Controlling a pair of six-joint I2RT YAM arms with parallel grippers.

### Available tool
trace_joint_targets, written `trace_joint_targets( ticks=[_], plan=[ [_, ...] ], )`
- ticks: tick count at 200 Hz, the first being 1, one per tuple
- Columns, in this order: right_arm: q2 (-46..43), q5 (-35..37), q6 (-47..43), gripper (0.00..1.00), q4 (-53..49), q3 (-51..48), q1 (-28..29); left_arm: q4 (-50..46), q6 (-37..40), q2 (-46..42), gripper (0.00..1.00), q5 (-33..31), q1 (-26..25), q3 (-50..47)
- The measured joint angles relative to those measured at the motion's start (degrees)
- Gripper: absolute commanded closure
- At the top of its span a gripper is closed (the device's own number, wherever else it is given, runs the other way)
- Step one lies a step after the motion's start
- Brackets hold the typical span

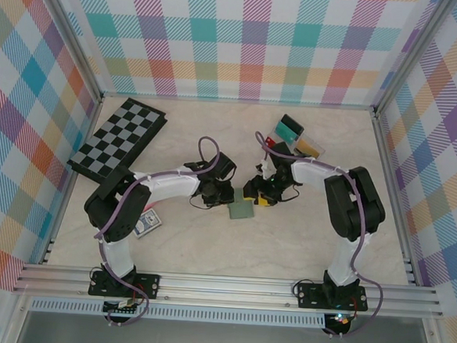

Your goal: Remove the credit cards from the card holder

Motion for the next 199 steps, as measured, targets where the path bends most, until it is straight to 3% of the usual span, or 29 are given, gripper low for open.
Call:
trace_joint_targets(
  ticks=[62, 104, 125, 145, 167, 199],
  plan=[
    [1.79, -7.08, -0.61, 0.51, 3.3, -0.02, 0.0, 1.14, -1.53, 0.33, 0.85, -0.11, 0.0, -0.87],
    [1.73, -12.28, -0.17, 0.65, 6.54, -1.16, -0.26, 1.46, -2.45, 0.31, 0.85, -0.85, 0.0, -1.42],
    [1.27, -12.94, 0.09, 0.8, 7.04, -1.79, -0.31, 0.7, -2.34, -0.15, 0.83, -1.66, 0.0, -1.4],
    [0.17, -12.57, 0.5, 0.85, 6.8, -1.86, -0.31, -1.27, -1.95, -1.07, 0.74, -3.32, 0.02, -1.36],
    [-2.34, -10.71, 1.4, 0.87, 6.36, -2.01, -0.11, -3.41, -1.62, -3.82, 0.54, -4.55, 0.02, -1.36],
    [-5.99, -7.74, 3.08, 0.9, 5.66, -2.03, 0.42, -4.33, 0.22, -10.29, 0.36, -4.59, 0.07, -1.36]
  ],
)
